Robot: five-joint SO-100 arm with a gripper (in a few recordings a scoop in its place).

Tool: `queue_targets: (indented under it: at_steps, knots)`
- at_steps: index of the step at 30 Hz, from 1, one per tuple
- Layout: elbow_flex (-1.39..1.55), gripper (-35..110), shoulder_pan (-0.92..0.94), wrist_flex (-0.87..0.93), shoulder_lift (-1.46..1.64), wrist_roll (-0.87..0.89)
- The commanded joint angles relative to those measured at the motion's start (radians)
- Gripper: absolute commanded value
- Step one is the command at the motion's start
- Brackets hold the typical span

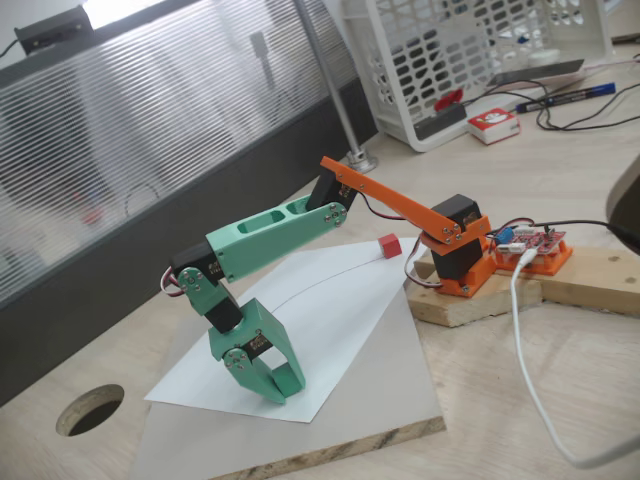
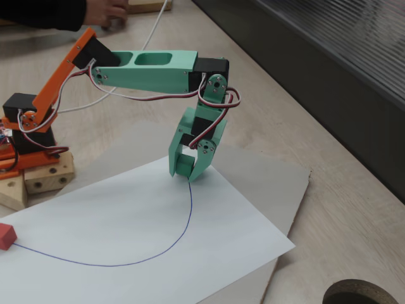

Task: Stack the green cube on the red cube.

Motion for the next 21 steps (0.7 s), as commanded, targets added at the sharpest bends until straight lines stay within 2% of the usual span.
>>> queue_targets:
  at_steps: [1, 21]
  knots:
    - [-0.014, 9, -0.011, 0.002, 0.101, 0.005]
    - [-0.012, 9, -0.011, 0.002, 0.127, 0.003]
